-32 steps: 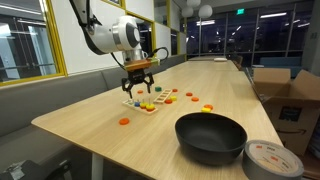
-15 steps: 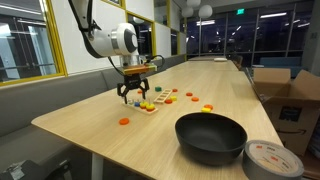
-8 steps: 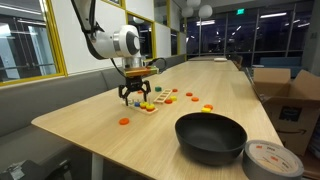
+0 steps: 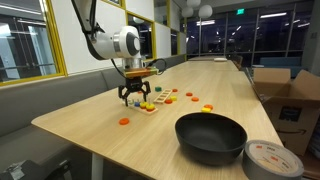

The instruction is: Put the round blue block on the table

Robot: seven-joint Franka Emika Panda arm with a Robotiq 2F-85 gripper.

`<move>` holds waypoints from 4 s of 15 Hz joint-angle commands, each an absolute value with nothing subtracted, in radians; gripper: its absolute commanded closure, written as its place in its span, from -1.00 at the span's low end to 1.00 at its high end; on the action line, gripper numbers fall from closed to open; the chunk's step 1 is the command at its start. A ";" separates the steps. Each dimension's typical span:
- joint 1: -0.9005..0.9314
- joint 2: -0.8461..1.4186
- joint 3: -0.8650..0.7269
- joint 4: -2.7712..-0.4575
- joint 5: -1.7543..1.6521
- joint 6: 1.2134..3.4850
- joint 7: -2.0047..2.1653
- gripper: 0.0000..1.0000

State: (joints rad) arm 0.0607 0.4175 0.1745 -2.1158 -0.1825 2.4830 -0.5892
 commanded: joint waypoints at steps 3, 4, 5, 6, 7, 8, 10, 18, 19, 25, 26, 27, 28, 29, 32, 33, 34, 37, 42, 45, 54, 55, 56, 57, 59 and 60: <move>0.046 0.421 0.190 -2.097 -0.163 2.472 -0.611 -1.00; 0.046 0.421 0.190 -2.097 -0.163 2.472 -0.611 -1.00; 0.046 0.422 0.191 -2.098 -0.162 2.474 -0.610 -1.00; 0.046 0.422 0.191 -2.098 -0.161 2.475 -0.610 -0.99; 0.045 0.421 0.191 -2.098 -0.160 2.476 -0.610 -0.48; 0.045 0.421 0.191 -2.098 -0.160 2.476 -0.609 -0.48; 0.045 0.421 0.191 -2.099 -0.160 2.478 -0.609 -0.20; 0.050 0.415 0.185 -2.092 -0.166 2.479 -0.595 0.51; 0.060 0.409 0.176 -2.092 -0.177 2.464 -0.570 0.51; 0.079 0.340 0.155 -2.161 -0.192 2.445 -0.422 0.50; 0.079 0.331 0.156 -2.170 -0.190 2.441 -0.409 0.50; 0.079 0.319 0.156 -2.178 -0.188 2.434 -0.396 0.49; 0.079 0.311 0.158 -2.185 -0.185 2.431 -0.386 0.49; 0.077 0.300 0.156 -2.181 -0.182 2.413 -0.378 0.49; 0.073 0.271 0.159 -2.182 -0.170 2.373 -0.371 0.49; 0.072 0.259 0.160 -2.183 -0.167 2.358 -0.369 0.49; 0.070 0.246 0.159 -2.183 -0.164 2.345 -0.370 0.49; 0.078 0.211 0.159 -2.168 -0.166 2.300 -0.355 0.49; 0.124 0.201 0.174 -2.053 -0.192 2.156 -0.331 0.48; 0.155 0.222 0.184 -1.962 -0.198 2.090 -0.322 0.48; 0.204 0.386 0.209 -1.723 -0.172 2.085 -0.349 0.48; 0.207 0.406 0.211 -1.704 -0.172 2.089 -0.350 0.48; 0.212 0.428 0.212 -1.683 -0.178 2.091 -0.348 0.48; 0.215 0.445 0.212 -1.667 -0.180 2.092 -0.349 0.48; 0.222 0.481 0.210 -1.634 -0.186 2.093 -0.352 0.48; 0.224 0.499 0.209 -1.616 -0.187 2.090 -0.352 0.48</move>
State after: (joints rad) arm 0.2150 0.4343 0.2086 -1.7051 -0.1814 2.1041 -0.3391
